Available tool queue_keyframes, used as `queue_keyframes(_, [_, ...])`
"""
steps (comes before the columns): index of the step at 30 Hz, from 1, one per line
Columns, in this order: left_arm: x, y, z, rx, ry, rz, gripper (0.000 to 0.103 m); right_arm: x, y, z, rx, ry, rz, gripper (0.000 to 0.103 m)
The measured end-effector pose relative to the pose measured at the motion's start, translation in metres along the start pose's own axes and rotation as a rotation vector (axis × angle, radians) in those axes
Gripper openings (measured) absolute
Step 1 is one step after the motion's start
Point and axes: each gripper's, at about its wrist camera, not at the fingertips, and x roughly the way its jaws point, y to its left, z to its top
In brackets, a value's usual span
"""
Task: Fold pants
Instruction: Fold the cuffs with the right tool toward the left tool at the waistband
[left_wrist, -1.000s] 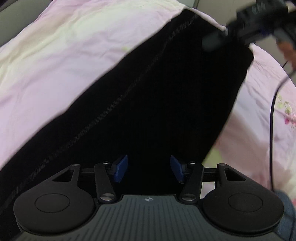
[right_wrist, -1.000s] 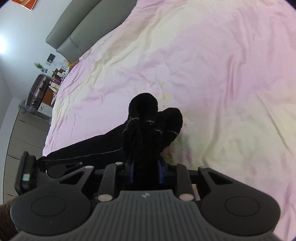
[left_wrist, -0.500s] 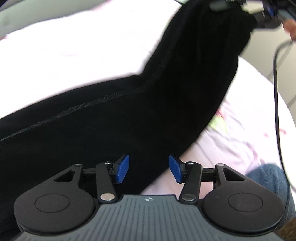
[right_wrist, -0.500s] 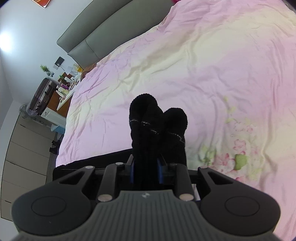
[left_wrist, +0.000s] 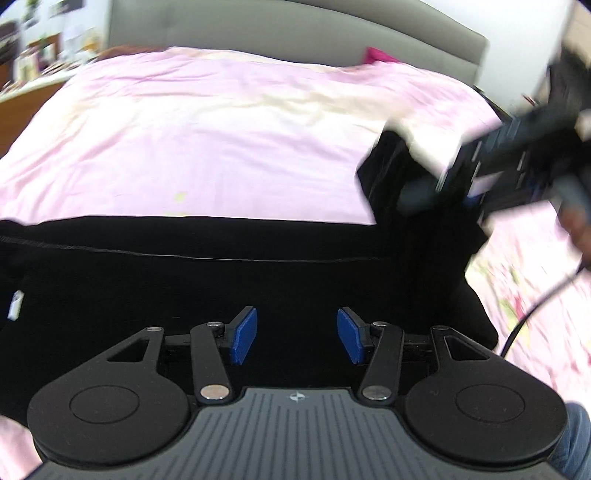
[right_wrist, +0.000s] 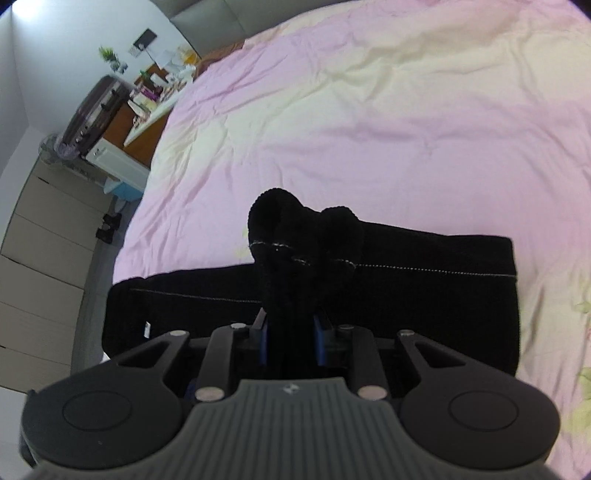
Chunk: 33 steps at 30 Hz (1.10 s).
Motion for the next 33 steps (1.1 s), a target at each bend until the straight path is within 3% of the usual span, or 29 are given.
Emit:
queue_keyframes(7, [0.006,0.036,0.009,-0.095,-0.003,-0.004,0.06,0.117,0.013,-0.027,-0.027,0.157,-0.044,0.023])
queue_keyframes(10, [0.005,0.044,0.006,-0.104,-0.008,-0.022,0.06,0.138,0.016,-0.033,-0.021,0.169,-0.006,0.039])
queue_keyframes(11, [-0.002,0.049,-0.001,-0.109,-0.014,-0.031,0.061,0.138,0.018,-0.034,-0.021,0.168,0.003,0.043])
queue_keyframes(14, [-0.007,0.059,-0.006,-0.15,-0.027,-0.069,0.062,0.122,0.021,-0.036,-0.042,0.143,0.041,0.043])
queue_keyframes(17, [-0.004,0.061,-0.009,-0.18,-0.026,-0.119,0.064,0.091,0.016,-0.039,-0.087,0.056,0.041,0.048])
queue_keyframes(20, [0.015,0.049,-0.006,-0.174,-0.01,-0.155,0.066,0.066,0.001,-0.049,-0.129,-0.006,-0.03,0.048])
queue_keyframes(23, [0.04,0.028,-0.005,-0.111,0.031,-0.127,0.066,0.054,-0.019,-0.064,-0.149,-0.032,-0.125,0.046])
queue_keyframes(26, [0.06,0.013,-0.009,-0.088,0.083,-0.107,0.067,0.045,-0.044,-0.079,-0.154,-0.032,-0.165,0.036])
queue_keyframes(28, [0.067,0.008,-0.013,-0.084,0.108,-0.036,0.067,0.046,-0.058,-0.088,-0.166,-0.019,-0.191,0.031])
queue_keyframes(33, [0.079,0.013,-0.019,-0.169,0.157,-0.035,0.071,0.062,-0.081,-0.119,-0.198,0.001,-0.174,0.03])
